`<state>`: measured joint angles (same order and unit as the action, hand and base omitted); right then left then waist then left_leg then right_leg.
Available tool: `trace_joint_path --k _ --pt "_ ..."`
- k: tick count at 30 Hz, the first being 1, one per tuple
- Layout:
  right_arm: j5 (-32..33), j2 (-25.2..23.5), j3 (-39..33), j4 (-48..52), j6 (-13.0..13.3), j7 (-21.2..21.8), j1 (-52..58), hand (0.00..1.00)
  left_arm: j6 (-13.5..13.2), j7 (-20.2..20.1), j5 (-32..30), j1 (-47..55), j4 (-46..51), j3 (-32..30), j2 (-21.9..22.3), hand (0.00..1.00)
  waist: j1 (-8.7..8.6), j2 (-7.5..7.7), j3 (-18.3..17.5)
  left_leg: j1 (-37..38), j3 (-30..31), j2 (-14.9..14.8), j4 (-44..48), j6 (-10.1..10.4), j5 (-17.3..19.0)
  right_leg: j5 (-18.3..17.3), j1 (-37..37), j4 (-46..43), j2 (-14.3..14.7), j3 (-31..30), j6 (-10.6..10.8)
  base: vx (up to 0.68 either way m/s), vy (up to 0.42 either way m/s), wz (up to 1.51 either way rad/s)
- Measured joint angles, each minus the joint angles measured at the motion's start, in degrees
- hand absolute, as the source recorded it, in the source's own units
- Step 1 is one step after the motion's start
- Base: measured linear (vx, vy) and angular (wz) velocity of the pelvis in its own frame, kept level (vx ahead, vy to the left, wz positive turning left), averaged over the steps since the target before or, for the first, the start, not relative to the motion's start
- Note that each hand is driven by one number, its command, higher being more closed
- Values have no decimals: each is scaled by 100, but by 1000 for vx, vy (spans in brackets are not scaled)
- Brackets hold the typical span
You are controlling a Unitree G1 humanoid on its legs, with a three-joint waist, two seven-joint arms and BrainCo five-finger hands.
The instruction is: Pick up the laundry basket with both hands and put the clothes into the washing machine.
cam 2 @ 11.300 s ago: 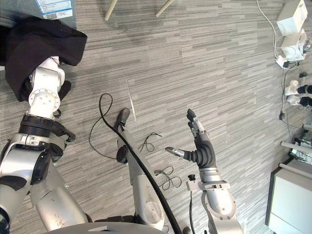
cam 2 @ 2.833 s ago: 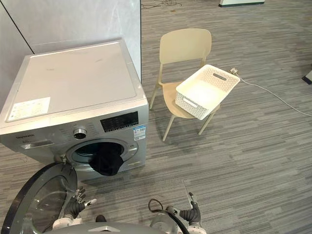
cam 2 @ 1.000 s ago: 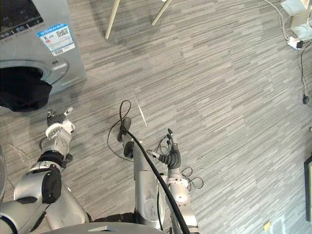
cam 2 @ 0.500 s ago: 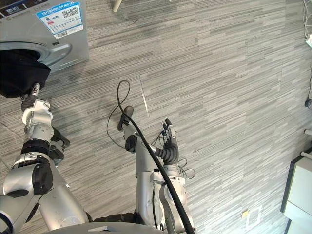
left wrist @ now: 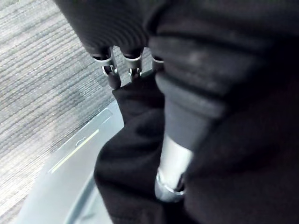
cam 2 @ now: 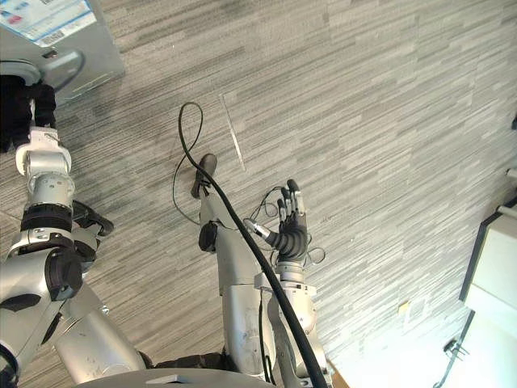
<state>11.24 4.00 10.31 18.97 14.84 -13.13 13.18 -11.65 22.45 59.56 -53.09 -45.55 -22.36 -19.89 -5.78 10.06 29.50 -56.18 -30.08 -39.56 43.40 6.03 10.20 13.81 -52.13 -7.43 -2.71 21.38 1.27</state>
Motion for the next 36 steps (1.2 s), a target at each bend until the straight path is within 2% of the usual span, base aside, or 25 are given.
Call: trace_joint_path --k 1,4,8,9,16,23,25,29,33,34,36 --pt "-12 93 -46 28 2 -4 0 0 4 -25 0 -35 13 -2 -56 0 -60 0 0 -92 -21 -4 51 -28 40 132 -7 208 25 -28 23 5 39 -13" --pt "-37 159 -338 14 -3 -7 12 0 29 -82 52 -47 235 -4 -101 0 -64 -2 1 -240 -174 -32 202 -74 158 484 -30 730 85 -158 55 13 43 -23" --pt "-44 434 -401 -44 -21 0 11 0 27 -128 223 -60 430 0 -43 0 -45 -5 2 -375 -278 -50 349 -117 220 685 -110 970 88 -234 51 11 35 -13" --pt "-45 512 -409 -44 -30 4 10 0 27 -128 223 -89 447 7 -13 100 -41 -5 2 -391 -284 -47 349 -123 226 713 -110 1007 88 -237 44 0 0 0" --pt "-44 809 -647 -126 -36 21 11 0 26 114 223 -135 740 8 83 100 -32 -6 2 -602 -304 -45 501 -187 295 858 -240 1203 71 -351 40 -6 6 -4" --pt "-69 845 -664 -232 -107 144 60 0 32 237 223 -134 900 46 107 100 46 -9 1 -689 -294 -169 688 -203 336 985 -308 1202 131 -410 0 -17 16 -8" --pt "-218 930 -679 -242 -120 246 290 0 31 250 223 -131 1120 33 296 100 98 -10 1 -688 -298 -215 793 -232 383 964 -307 1202 149 -476 -31 -34 10 -9" --pt "-263 1010 -682 -329 -160 343 490 0 30 308 219 -132 1379 56 577 100 81 -12 0 -574 -274 -244 863 -252 394 961 -185 1130 142 -476 -48 -41 17 2" --pt "-267 1024 -735 -596 -242 502 579 0 57 657 227 -121 1379 213 780 100 80 -12 -5 -56 -298 -222 801 -246 391 735 153 800 92 -485 -37 -41 32 12" --pt "-272 1032 -764 -653 -265 555 691 0 150 780 263 -121 1379 336 780 100 74 -12 -5 110 -308 -165 728 -246 373 676 310 793 65 -475 -25 -49 32 28" --pt "-271 1038 -790 -725 -330 577 804 0 219 976 398 -125 1379 630 759 100 80 -21 -9 405 -397 -25 408 -294 238 163 498 784 16 -445 100 -42 0 20"
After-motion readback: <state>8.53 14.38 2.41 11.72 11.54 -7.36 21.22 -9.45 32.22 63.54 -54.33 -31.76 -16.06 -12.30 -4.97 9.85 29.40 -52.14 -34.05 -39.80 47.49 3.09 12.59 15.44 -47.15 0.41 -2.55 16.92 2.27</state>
